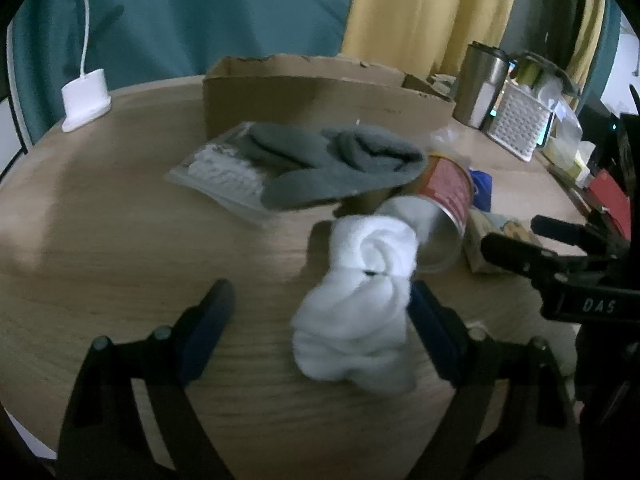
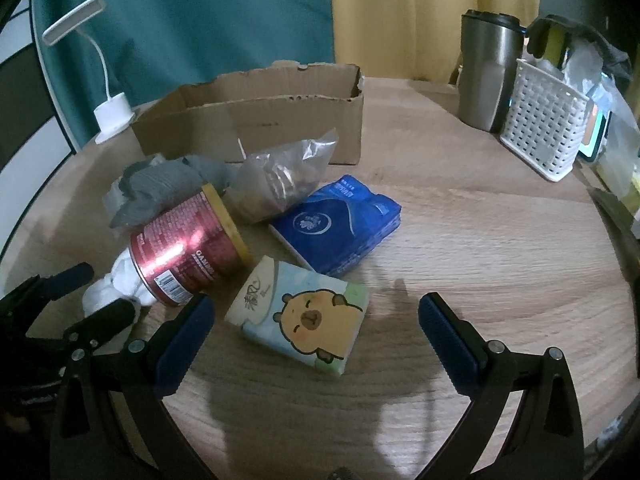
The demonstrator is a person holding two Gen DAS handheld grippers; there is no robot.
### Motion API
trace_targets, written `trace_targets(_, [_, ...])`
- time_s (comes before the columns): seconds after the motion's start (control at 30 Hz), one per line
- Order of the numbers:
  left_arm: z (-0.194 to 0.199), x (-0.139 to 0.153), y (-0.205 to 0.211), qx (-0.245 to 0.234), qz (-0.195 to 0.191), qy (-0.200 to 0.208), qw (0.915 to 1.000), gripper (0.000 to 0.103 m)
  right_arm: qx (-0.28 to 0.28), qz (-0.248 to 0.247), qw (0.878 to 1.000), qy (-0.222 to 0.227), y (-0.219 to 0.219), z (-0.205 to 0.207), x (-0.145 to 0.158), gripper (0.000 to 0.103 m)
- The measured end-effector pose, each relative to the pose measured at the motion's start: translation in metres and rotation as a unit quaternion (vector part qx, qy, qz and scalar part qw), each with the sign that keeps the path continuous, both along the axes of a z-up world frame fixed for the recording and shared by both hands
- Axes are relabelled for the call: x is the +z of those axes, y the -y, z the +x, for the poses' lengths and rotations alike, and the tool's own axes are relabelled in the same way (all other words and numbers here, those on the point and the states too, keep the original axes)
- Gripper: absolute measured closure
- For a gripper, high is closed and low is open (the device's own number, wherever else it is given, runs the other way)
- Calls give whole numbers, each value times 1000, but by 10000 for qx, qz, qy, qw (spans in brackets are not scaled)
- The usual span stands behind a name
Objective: Organize objects
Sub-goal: 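Grasp the white rolled sock with the left gripper while the right grasps the capybara tissue box, then lift the white sock with the left gripper while the right lifts the tissue box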
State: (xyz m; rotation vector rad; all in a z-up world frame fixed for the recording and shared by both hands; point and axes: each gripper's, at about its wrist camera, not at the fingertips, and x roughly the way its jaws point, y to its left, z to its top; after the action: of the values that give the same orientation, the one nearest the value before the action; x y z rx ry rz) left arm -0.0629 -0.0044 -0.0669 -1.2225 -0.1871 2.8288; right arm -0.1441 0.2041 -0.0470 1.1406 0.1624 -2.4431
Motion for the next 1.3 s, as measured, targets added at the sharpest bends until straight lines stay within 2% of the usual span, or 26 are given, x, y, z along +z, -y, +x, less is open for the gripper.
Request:
trace_targets(0.17, [-3, -2, -4, -81, -103, 0, 9999, 16, 10, 41, 10000, 51, 2, -3, -5, 0])
trace_targets(0.3, [-4, -1, -7, -98, -162, -5, 9998, 28, -15, 62, 9999, 83, 2, -5, -7, 1])
trace_targets(0.53, [-3, 0, -12, -194, -163, 10, 9997, 44, 48, 104, 9998, 135, 2, -4, -9, 22])
trace_targets(0.63, [-1, 2, -13, -218, -104, 13, 9997, 51, 50, 127, 9998, 115, 1, -1, -9, 23])
trace_targets(0.8, [2, 4, -13, -222, -15, 3, 9998, 55, 48, 90, 9999, 53, -2, 2, -7, 24])
trace_targets(1.3, [14, 19, -9, -166, 55, -151, 9997, 58, 52, -6, 9998, -188, -10, 12, 12, 24])
